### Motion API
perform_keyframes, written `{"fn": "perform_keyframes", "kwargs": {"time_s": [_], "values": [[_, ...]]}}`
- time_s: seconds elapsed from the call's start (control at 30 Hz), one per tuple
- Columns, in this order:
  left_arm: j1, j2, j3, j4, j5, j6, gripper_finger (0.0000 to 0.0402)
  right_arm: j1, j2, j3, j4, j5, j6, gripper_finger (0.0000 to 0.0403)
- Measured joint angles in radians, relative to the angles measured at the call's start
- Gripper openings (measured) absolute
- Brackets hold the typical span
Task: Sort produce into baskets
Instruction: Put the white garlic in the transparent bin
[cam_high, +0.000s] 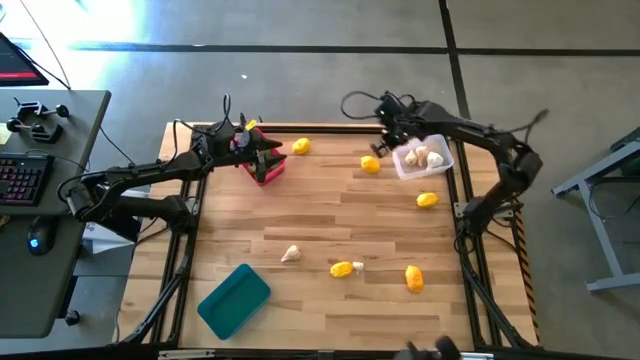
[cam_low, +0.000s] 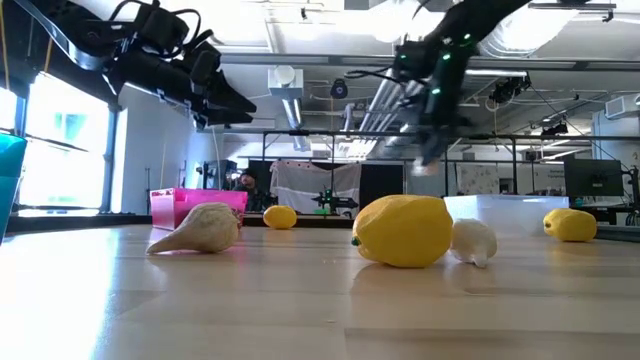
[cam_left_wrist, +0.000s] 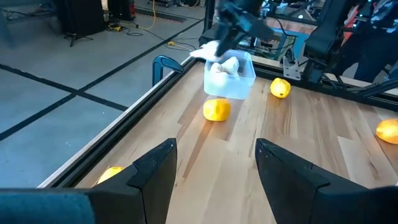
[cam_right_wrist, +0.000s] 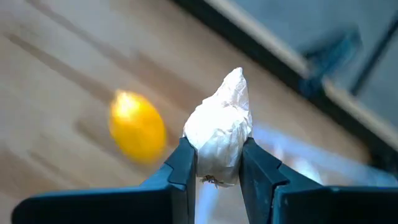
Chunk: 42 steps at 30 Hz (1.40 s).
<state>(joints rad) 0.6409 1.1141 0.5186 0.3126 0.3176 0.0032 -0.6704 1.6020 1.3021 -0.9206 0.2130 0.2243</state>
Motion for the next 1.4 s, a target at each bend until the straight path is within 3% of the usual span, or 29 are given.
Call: {"fn": "perform_keyframes", "kwargs": {"time_s": [0.2, 0.37, 0.53, 0.77, 1.1, 1.23, 1.4], "values": [[-0.011, 0.000, 0.000, 0.031, 0.000, 0.001, 0.0204, -0.030, -0.158, -0.169, -0.097, 0.023, 0.141, 0.0070], [-0.014, 0.000, 0.000, 0.062, 0.000, 0.016, 0.0204, -0.089, -0.218, -0.311, -0.016, 0.016, 0.167, 0.0070], [-0.014, 0.000, 0.000, 0.060, 0.000, 0.009, 0.0204, -0.128, -0.220, -0.415, 0.118, -0.042, 0.082, 0.0070], [-0.021, 0.000, 0.000, 0.059, 0.000, 0.001, 0.0204, -0.129, -0.220, -0.463, 0.238, -0.077, 0.037, 0.0070], [-0.021, 0.000, 0.000, 0.059, 0.000, 0.000, 0.0204, -0.130, -0.171, -0.468, 0.273, -0.110, -0.005, 0.0080], [-0.021, 0.000, 0.000, 0.059, -0.017, -0.009, 0.0204, -0.126, -0.170, -0.462, 0.271, -0.097, -0.023, 0.0106], [-0.035, 0.000, 0.000, 0.040, -0.042, -0.055, 0.0204, -0.096, -0.170, -0.422, 0.217, -0.072, -0.054, 0.0182]]}}
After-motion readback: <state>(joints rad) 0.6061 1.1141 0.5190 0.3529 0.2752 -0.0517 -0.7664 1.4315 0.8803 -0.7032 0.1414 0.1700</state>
